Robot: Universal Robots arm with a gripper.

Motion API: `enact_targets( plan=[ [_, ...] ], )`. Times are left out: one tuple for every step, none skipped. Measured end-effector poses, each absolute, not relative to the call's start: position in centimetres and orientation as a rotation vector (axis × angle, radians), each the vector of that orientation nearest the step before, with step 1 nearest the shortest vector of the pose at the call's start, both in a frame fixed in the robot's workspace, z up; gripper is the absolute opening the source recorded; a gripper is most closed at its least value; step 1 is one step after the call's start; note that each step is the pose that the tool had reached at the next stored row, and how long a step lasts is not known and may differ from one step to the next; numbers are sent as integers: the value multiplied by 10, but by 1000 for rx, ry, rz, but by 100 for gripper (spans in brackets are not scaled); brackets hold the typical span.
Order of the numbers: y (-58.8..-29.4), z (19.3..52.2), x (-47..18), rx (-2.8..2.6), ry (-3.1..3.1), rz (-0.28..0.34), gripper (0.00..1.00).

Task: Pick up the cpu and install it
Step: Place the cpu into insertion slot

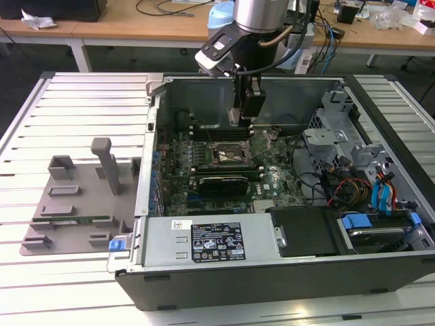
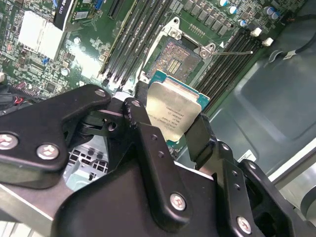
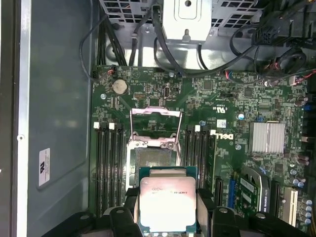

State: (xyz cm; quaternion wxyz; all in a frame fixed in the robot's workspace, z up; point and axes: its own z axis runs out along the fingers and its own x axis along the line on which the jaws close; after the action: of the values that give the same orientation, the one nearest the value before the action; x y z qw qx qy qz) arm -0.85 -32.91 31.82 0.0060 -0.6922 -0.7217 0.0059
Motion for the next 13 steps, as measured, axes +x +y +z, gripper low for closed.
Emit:
enact_targets(
  plan=[
    [-329,317,-9,-2166,-2259,18,55],
    [-329,316,-9,-2166,-2258,18,55],
    [-329,315,-9,-2166,-2259,18,55],
    [-329,314,-9,-2166,-2259,18,55],
    [-329,314,-9,-2166,-2259,18,55],
    [-329,313,-9,-2166,-2259,18,55],
    [-329,313,-9,-2166,-2258,18,55],
    [-329,312,-9,-2166,-2259,18,55],
    [-329,311,-9,-2166,-2259,18,55],
    [-329,311,-9,-2166,-2259,18,55],
    [-329,310,-9,-2166,-2259,18,55],
    [-329,309,-9,-2166,-2258,18,55],
    [-329,308,-9,-2166,-2258,18,55]
  ],
)
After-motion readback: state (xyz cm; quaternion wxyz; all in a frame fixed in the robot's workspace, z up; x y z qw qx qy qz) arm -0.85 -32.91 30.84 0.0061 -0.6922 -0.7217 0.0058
